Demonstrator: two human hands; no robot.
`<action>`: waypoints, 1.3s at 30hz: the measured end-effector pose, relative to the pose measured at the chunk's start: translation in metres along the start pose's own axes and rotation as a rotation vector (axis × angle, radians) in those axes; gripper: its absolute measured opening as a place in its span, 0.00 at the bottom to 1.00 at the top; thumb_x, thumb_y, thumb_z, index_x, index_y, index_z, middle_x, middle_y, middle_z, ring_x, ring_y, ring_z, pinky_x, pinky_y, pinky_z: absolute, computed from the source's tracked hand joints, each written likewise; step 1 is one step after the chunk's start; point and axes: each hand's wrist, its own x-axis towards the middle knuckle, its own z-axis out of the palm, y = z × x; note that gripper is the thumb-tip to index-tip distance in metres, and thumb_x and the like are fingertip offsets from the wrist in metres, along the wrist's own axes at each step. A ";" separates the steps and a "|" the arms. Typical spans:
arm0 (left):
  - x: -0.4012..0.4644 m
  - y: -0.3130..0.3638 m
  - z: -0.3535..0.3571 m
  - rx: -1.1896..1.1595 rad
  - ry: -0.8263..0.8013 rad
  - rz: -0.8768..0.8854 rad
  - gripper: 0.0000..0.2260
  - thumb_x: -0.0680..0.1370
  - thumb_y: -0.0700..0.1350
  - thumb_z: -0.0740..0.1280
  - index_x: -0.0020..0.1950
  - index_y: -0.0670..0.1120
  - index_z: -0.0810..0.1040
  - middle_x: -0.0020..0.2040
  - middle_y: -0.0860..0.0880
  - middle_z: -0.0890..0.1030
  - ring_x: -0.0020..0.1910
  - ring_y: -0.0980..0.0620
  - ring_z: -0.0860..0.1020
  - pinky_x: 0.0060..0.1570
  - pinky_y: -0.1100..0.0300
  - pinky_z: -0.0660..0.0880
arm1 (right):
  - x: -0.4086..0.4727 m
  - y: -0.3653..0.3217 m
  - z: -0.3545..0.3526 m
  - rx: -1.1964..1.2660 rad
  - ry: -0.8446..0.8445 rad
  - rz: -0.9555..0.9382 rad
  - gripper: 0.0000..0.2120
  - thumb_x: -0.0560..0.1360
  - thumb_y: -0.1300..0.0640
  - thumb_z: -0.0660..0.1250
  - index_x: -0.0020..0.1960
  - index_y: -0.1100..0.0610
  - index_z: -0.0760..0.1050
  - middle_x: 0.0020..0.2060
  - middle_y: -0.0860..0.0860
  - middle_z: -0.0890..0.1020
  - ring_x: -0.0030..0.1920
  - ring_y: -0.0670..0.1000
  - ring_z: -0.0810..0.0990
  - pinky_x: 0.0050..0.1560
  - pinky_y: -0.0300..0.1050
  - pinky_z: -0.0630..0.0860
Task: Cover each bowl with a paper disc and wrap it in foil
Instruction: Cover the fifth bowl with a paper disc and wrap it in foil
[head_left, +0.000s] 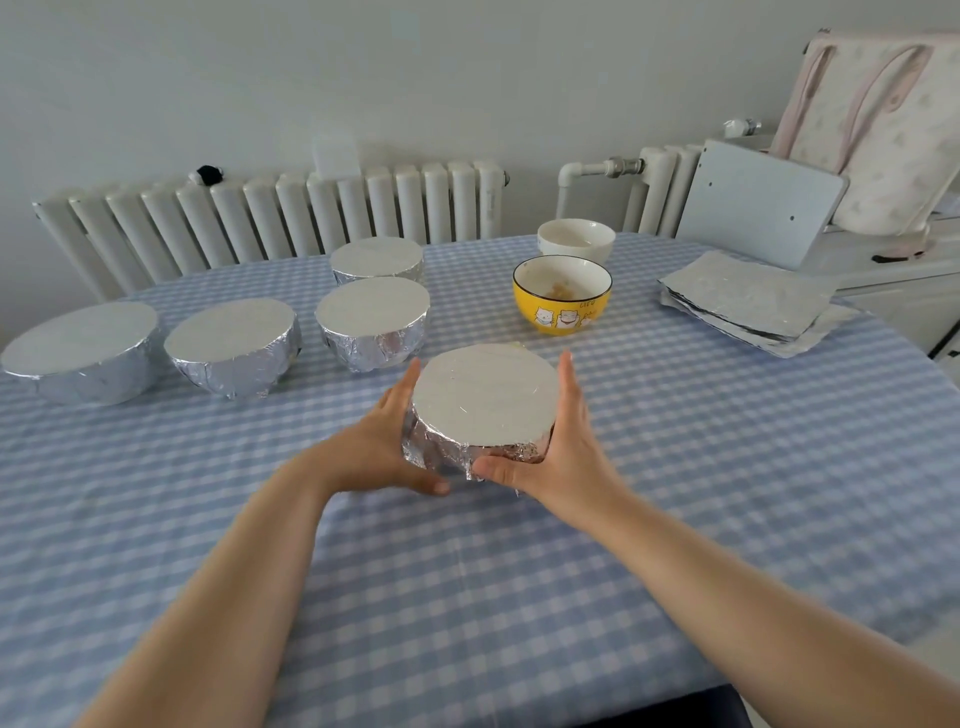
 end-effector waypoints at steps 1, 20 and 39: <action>-0.002 0.000 -0.005 -0.002 -0.024 -0.017 0.71 0.49 0.69 0.81 0.77 0.65 0.35 0.79 0.64 0.49 0.77 0.59 0.55 0.75 0.52 0.59 | -0.001 0.001 -0.002 0.022 -0.011 0.007 0.70 0.55 0.31 0.75 0.77 0.45 0.29 0.78 0.45 0.51 0.72 0.38 0.53 0.70 0.39 0.56; 0.013 0.097 0.041 0.580 0.455 0.161 0.22 0.84 0.52 0.50 0.76 0.46 0.66 0.76 0.49 0.68 0.76 0.49 0.62 0.74 0.54 0.54 | 0.048 -0.015 -0.038 -0.021 0.180 0.042 0.15 0.82 0.61 0.59 0.61 0.53 0.81 0.55 0.46 0.83 0.54 0.41 0.77 0.49 0.29 0.69; 0.014 0.089 0.033 0.668 0.218 0.072 0.28 0.82 0.63 0.43 0.81 0.56 0.48 0.81 0.55 0.53 0.80 0.53 0.46 0.77 0.47 0.45 | 0.041 -0.002 -0.039 -0.006 0.273 0.086 0.06 0.78 0.54 0.67 0.51 0.49 0.83 0.38 0.37 0.81 0.42 0.40 0.81 0.45 0.40 0.77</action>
